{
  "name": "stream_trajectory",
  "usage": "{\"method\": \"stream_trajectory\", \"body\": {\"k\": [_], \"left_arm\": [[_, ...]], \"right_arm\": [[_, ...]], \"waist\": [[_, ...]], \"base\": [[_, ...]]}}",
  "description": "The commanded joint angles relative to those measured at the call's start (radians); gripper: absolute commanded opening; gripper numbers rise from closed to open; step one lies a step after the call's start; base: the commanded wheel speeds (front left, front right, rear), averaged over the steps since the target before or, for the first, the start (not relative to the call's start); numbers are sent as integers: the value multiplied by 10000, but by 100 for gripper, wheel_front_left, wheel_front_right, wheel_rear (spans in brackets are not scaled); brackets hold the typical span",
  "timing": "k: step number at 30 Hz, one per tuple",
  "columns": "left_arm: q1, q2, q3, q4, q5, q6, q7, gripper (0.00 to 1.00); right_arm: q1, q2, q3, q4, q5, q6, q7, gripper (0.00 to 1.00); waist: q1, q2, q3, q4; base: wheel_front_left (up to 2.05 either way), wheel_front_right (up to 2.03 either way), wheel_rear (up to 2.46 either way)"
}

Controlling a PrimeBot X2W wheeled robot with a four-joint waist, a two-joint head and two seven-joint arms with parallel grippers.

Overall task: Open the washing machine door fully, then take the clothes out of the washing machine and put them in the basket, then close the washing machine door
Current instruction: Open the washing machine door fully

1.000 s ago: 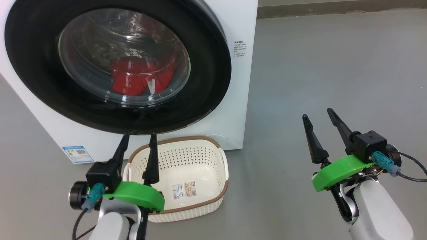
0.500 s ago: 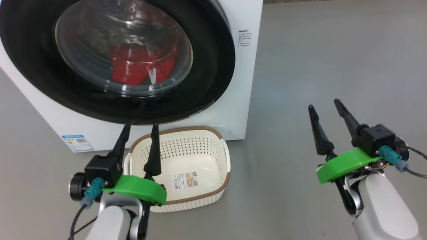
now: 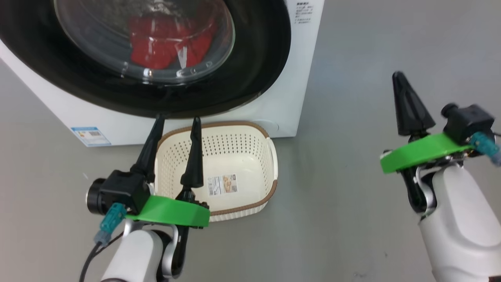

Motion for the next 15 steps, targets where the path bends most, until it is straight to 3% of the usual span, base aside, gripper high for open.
{"method": "stream_trajectory", "body": {"k": [1, 5, 15], "left_arm": [[-358, 179, 218, -426, 100, 70, -78, 100], [-444, 179, 79, -895, 208, 124, -78, 100], [-658, 179, -62, -1875, 166, 201, -78, 100]], "right_arm": [[-483, 28, 155, -157, 323, 4, -65, 0], [-1124, 28, 119, 162, 1992, 4, -65, 0], [-2546, -199, 324, 593, 4649, 4, 211, 0]], "waist": [[0, 0, 391, 181], [0, 0, 797, 333], [0, 0, 1790, 729]], "base": [[0, 0, 0], [0, 0, 0], [0, 0, 0]]}}
